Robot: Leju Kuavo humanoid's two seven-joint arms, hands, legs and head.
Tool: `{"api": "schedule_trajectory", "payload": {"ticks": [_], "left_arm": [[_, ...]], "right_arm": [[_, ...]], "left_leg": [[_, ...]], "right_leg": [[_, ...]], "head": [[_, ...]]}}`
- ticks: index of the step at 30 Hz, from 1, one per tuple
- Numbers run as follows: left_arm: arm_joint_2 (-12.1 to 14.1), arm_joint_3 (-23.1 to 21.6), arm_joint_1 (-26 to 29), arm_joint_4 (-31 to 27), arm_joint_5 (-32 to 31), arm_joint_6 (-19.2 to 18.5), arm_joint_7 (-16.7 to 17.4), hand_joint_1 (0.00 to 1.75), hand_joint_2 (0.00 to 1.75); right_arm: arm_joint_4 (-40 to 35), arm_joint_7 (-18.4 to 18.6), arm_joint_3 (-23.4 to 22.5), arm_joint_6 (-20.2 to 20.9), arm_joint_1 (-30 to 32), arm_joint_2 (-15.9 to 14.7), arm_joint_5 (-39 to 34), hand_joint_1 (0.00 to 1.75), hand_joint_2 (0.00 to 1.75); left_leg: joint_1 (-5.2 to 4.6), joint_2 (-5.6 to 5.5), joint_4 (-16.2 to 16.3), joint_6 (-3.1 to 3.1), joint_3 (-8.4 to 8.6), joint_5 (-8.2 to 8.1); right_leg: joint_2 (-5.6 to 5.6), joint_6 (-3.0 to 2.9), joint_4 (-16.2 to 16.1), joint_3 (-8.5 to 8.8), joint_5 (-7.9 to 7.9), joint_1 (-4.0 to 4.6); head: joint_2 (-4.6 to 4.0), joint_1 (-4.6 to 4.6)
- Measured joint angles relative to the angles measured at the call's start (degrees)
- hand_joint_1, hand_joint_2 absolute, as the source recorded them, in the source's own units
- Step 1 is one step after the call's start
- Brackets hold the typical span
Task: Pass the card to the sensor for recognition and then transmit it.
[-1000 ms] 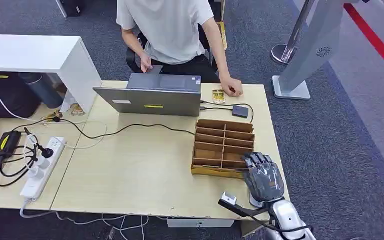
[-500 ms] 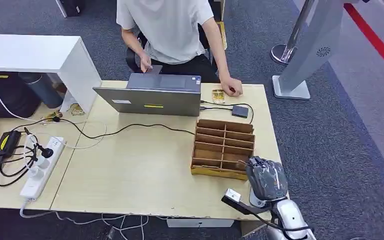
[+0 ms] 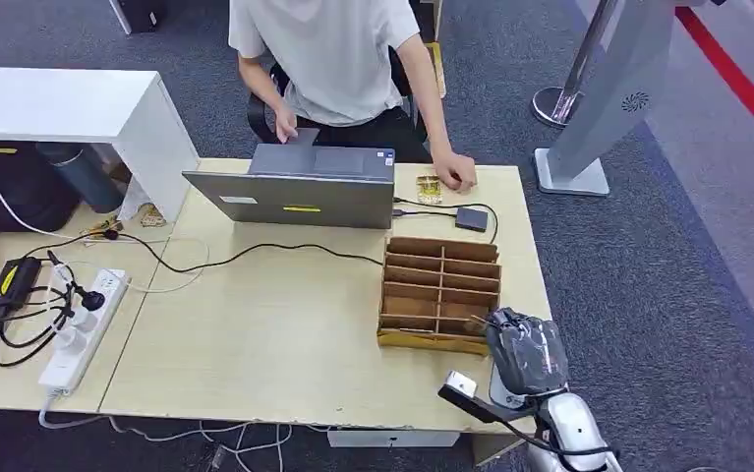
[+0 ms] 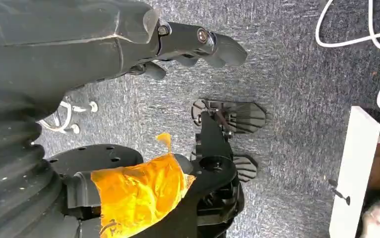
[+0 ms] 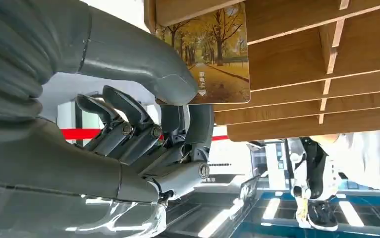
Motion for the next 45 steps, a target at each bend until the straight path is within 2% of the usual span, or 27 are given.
{"api": "schedule_trajectory", "payload": {"ticks": [5,10,20,24,29,32,36,40,45], "left_arm": [[0.09,-0.41,-0.05,0.0,0.0,0.55,0.39,0.0,1.75],[0.13,-1.49,-0.16,0.0,0.02,0.39,1.6,0.0,1.75],[0.13,-3.78,-1.27,0.0,0.7,0.15,3.61,0.0,1.75],[0.13,-4.46,-1.29,0.0,0.98,0.15,3.63,0.0,1.75],[0.11,-5.18,-1.41,0.0,1.46,-0.09,3.67,0.0,1.75],[0.07,-5.84,-1.43,0.0,1.73,-0.13,3.96,0.0,1.75],[-0.11,-7.19,-2.2,0.0,1.46,-0.11,5.66,0.0,1.75],[-0.42,-8.17,-3.23,0.0,1.16,0.17,6.36,0.0,1.75],[-1.36,-10.23,-5.29,0.0,-0.13,0.78,8.72,0.0,1.75]], "right_arm": [[0.44,0.41,0.26,0.0,-0.72,0.0,-0.83,1.75,1.75],[1.27,1.01,3.3,1.64,-5.32,-1.4,-5.1,1.75,1.75],[0.74,1.73,9.81,13.22,-22.14,-5.72,-10.8,1.75,1.75],[0.55,1.75,11.39,14.28,-25.5,-6.49,-11.78,1.75,1.75],[0.57,0.28,13.68,21.45,-30.65,-7.06,-17.4,1.75,1.75],[0.66,1.25,15.19,22.67,-34.04,-7.06,-17.64,1.75,1.75],[2.93,5.62,17.73,23.19,-40.47,-5.27,-14.69,1.75,1.75],[5.81,8.12,19.69,23.02,-45.48,-2.89,-12.23,1.75,1.75],[17.25,16.08,22.97,20.99,-54.45,2.96,-3.62,1.75,1.75]], "left_leg": [[0.0,0.01,0.0,0.0,-0.02,0.0],[-0.01,0.04,0.0,0.0,-0.01,0.02],[-0.01,0.02,0.03,0.01,0.0,0.18],[-0.01,-0.01,0.03,0.01,-0.02,0.18],[-0.01,0.01,0.03,0.01,-0.02,0.17],[-0.01,0.0,0.03,0.01,-0.03,0.17],[-0.01,0.02,0.03,0.0,-0.03,0.19],[-0.01,0.0,0.03,0.0,-0.03,0.21],[0.0,0.01,0.03,0.0,-0.03,0.22]], "right_leg": [[0.01,0.0,0.0,0.0,0.0,0.0],[0.04,0.01,0.0,0.0,0.03,0.0],[0.03,0.01,0.02,0.0,0.13,-0.01],[0.01,0.01,0.02,0.0,0.13,-0.01],[0.04,0.01,0.02,-0.02,0.12,-0.01],[0.02,0.01,0.03,-0.01,0.12,0.0],[0.04,0.01,0.07,-0.02,0.13,-0.01],[0.03,0.0,0.11,-0.01,0.14,0.0],[0.03,-0.03,0.15,-0.05,0.16,0.0]], "head": [[0.0,0.0],[0.0,0.0],[0.0,0.04],[0.0,0.02],[0.0,0.02],[0.0,0.02],[0.0,0.02],[0.0,0.02],[0.0,-0.04]]}}
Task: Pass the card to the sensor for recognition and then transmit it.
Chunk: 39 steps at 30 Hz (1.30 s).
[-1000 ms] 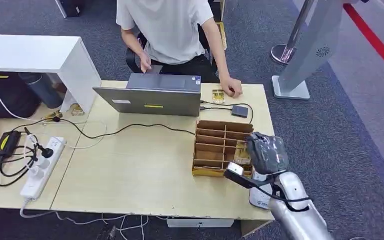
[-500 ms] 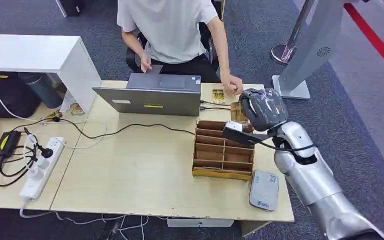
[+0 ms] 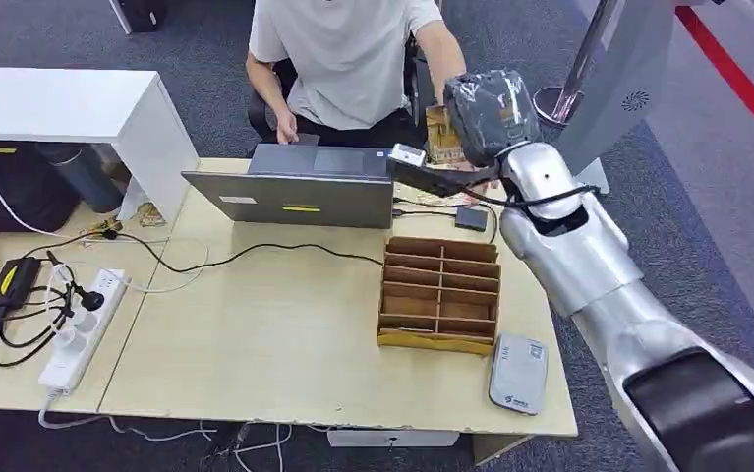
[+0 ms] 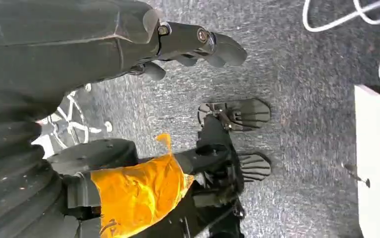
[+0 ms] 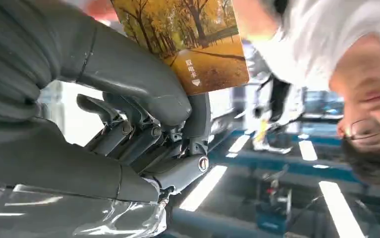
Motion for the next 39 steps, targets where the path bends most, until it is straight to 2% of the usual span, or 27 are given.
{"api": "schedule_trajectory", "payload": {"ticks": [5,8,9,15,31,34,37,39], "left_arm": [[-2.2,-1.86,-1.69,0.0,-0.92,0.79,1.66,0.0,1.75],[-3.45,-2.6,-2.34,0.0,-0.85,1.51,2.19,0.0,1.75],[-3.89,-2.69,-2.52,0.0,-0.79,1.86,2.23,0.0,1.75],[-5.75,-3.08,-2.84,0.0,-0.2,2.06,2.25,0.0,1.75],[-5.79,-3.37,-2.88,0.0,0.17,1.92,2.95,0.0,1.75],[-5.23,-3.37,-2.85,0.0,0.48,1.66,3.11,0.0,1.75],[-4.63,-3.35,-2.69,0.0,1.31,1.33,3.11,0.0,1.75],[-4.17,-3.35,-2.3,0.0,1.68,1.29,3.09,0.0,1.75]], "right_arm": [[11.13,5.95,1.27,-0.46,-5.86,4.53,3.22,1.75,1.75],[16.36,8.12,1.25,-0.4,-8.02,5.84,2.59,1.75,1.75],[17.75,8.27,1.25,-0.4,-8.42,6.22,2.59,0.0,1.75],[23.01,8.23,1.25,-0.57,-8.68,7.02,3.59,0.0,1.75],[26.77,8.78,1.25,-0.02,-8.86,6.65,5.13,0.0,1.75],[27.54,10.59,1.29,2.23,-9.49,5.21,7.49,0.0,1.75],[28.98,15.47,1.53,6.17,-10.33,0.68,11.55,0.0,1.75],[29.88,17.94,1.6,7.41,-10.74,-2.82,12.91,0.0,1.75]], "left_leg": [[0.0,-0.06,0.02,0.0,0.0,0.01],[-0.01,-0.12,0.02,0.01,-0.01,0.01],[-0.02,-0.12,0.02,0.01,-0.01,0.01],[-0.05,-0.04,0.03,0.02,-0.01,-0.01],[-0.02,-0.04,0.03,0.02,0.0,0.0],[-0.02,-0.06,0.06,0.02,0.0,0.0],[-0.02,-0.46,0.09,0.12,-0.05,0.06],[-0.04,-0.71,0.1,0.19,-0.14,0.11]], "right_leg": [[-0.06,0.0,-0.01,0.02,0.0,-0.01],[-0.1,0.0,-0.03,0.05,0.0,-0.01],[-0.09,0.01,-0.05,0.05,0.0,-0.02],[-0.03,0.07,-0.1,0.05,0.04,-0.03],[-0.03,0.07,-0.09,0.0,0.04,-0.01],[-0.06,0.07,-0.13,0.0,0.04,-0.01],[-0.47,0.12,-0.16,0.12,0.01,-0.01],[-0.7,0.15,-0.18,0.17,0.02,-0.02]], "head": [[0.0,0.04],[0.0,0.07],[0.0,0.09],[0.0,0.09],[0.0,0.06],[0.0,0.04],[0.0,0.04],[0.0,0.11]]}}
